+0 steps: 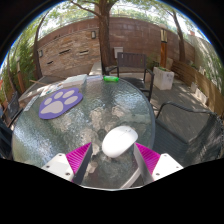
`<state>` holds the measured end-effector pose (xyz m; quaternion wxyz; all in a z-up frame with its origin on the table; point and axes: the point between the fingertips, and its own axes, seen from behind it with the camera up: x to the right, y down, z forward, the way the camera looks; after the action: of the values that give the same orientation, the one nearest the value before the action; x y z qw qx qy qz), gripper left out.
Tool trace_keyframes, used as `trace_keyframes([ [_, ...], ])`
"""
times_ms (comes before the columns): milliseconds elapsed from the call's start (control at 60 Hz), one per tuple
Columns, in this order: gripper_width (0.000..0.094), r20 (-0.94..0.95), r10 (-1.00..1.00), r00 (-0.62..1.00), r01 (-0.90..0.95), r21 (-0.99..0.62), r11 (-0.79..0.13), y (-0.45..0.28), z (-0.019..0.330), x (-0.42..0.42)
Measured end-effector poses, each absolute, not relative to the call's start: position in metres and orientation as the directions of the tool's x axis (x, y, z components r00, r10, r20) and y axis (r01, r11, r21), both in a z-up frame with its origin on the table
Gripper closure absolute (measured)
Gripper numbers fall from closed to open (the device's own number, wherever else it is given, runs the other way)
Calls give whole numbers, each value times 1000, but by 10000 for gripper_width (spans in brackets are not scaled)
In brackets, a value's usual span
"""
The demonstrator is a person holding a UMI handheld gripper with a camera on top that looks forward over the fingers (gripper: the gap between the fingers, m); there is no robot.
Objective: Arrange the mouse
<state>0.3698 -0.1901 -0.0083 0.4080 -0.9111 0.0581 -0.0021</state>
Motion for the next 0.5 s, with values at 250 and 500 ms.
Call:
trace_keyframes([
  [250, 225, -12, -99, 995, -75, -745, -663, -139, -14, 370],
  [500, 498, 75, -82, 994, 0, -735, -678, -135, -15, 370],
])
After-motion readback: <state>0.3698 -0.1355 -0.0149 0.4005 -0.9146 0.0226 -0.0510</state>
